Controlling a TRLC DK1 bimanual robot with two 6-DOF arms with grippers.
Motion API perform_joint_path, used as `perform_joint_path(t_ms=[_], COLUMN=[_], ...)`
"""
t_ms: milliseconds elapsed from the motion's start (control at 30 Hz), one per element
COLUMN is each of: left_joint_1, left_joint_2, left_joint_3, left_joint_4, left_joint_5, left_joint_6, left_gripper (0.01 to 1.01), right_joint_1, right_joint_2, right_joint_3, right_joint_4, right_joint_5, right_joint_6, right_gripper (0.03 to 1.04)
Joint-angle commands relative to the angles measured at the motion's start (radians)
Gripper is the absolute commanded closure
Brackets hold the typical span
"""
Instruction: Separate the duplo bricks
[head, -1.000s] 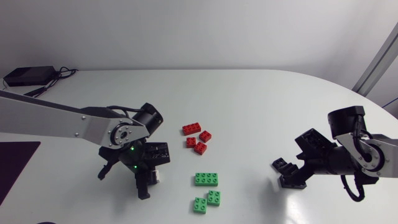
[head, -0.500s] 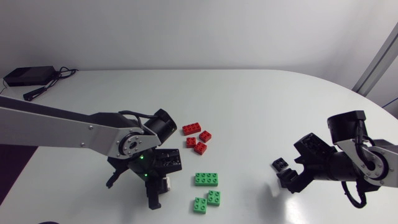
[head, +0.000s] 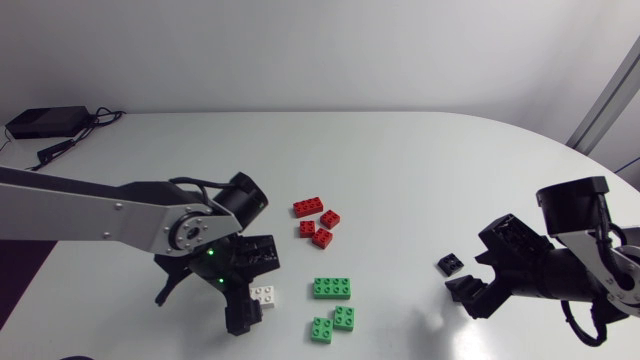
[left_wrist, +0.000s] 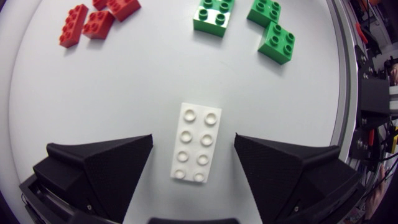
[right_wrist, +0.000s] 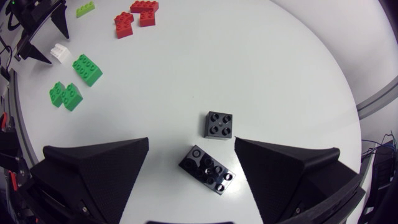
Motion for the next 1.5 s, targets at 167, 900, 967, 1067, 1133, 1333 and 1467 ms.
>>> perform_joint_path(t_ms=[167, 900, 967, 1067, 1133, 1333, 1467], left_joint_1=[0.126, 0.606, 0.631, 0.681, 0.713, 0.744, 0.73], left_joint_2=[-0.306, -0.8, -0.837, -0.871, -0.888, -0.984, -1.092], left_joint_3=[0.004, -0.111, -0.128, -0.147, -0.159, -0.234, -0.291], left_joint_4=[-0.089, 0.029, 0.032, 0.043, 0.046, 0.092, 0.103], left_joint_5=[0.013, 0.024, 0.022, 0.024, 0.024, 0.024, 0.024], left_joint_6=[-0.072, -0.161, -0.161, -0.158, -0.158, -0.164, -0.169], left_gripper=[0.041, 0.041, 0.041, 0.041, 0.041, 0.041, 0.041], right_joint_1=[0.067, -0.056, -0.077, -0.105, -0.114, -0.162, -0.172], right_joint_2=[-0.171, -0.458, -0.475, -0.522, -0.545, -0.59, -0.646], right_joint_3=[0.086, 0.105, 0.086, 0.056, 0.046, 0.005, -0.055], right_joint_4=[-0.14, -0.022, -0.009, 0.025, 0.034, 0.103, 0.154], right_joint_5=[-0.003, 0.149, 0.149, 0.149, 0.151, 0.158, 0.16], right_joint_6=[0.109, 0.179, 0.167, 0.155, 0.15, 0.116, 0.078], right_gripper=[0.07, 0.07, 0.07, 0.07, 0.07, 0.07, 0.07])
